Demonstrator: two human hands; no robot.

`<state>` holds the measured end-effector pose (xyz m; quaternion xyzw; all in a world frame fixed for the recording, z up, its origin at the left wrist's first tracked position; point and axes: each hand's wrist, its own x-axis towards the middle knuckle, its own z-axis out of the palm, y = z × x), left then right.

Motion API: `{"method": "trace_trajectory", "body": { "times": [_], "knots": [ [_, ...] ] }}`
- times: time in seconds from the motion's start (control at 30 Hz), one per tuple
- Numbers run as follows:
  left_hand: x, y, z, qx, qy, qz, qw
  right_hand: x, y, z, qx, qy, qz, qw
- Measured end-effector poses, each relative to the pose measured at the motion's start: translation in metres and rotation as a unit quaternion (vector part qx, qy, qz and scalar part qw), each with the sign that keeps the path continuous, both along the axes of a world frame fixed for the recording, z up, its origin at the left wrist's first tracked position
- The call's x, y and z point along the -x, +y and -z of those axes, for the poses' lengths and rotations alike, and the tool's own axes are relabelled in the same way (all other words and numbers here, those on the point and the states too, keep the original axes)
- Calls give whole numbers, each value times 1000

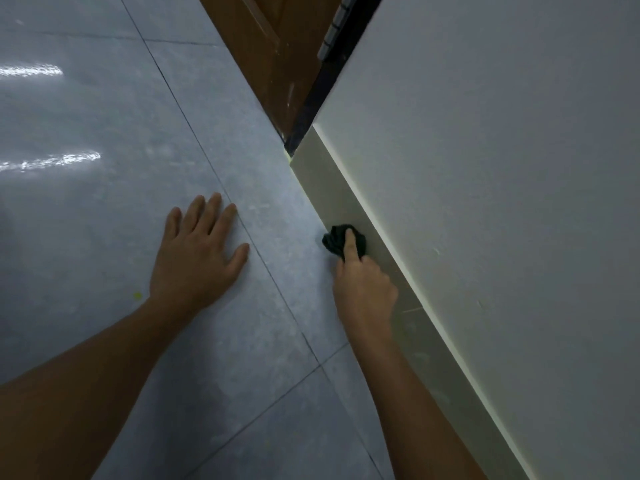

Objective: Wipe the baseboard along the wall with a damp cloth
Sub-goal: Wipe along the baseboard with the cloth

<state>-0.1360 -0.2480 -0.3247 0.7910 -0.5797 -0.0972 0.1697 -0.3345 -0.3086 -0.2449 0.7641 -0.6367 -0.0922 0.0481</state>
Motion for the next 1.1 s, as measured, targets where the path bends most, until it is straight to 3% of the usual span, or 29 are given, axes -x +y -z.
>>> {"method": "trace_trajectory", "body": {
  "times": [0.17, 0.23, 0.33, 0.5, 0.67, 0.83, 1.1],
  "knots": [
    [6, 8, 2, -28, -7, 12, 1000, 38, 34, 2, -99, 28, 50, 993],
    [5, 8, -4, -63, -14, -2, 998, 39, 39, -11, -80, -6, 59, 995],
    [31, 3, -19, -36, -17, 14, 999, 17, 14, -24, 1, -40, 16, 999],
    [123, 28, -6, -43, 4, 101, 994, 24, 19, 4, -62, -26, 8, 998],
    [126, 27, -1, -22, -19, 73, 997, 72, 49, 3, -68, -20, 37, 997],
    [129, 32, 2, -34, -14, 71, 997, 57, 37, -8, 20, -62, -5, 998],
    [127, 29, -1, -23, -15, 79, 996, 94, 64, 12, -59, -17, 14, 998]
  ]
}}
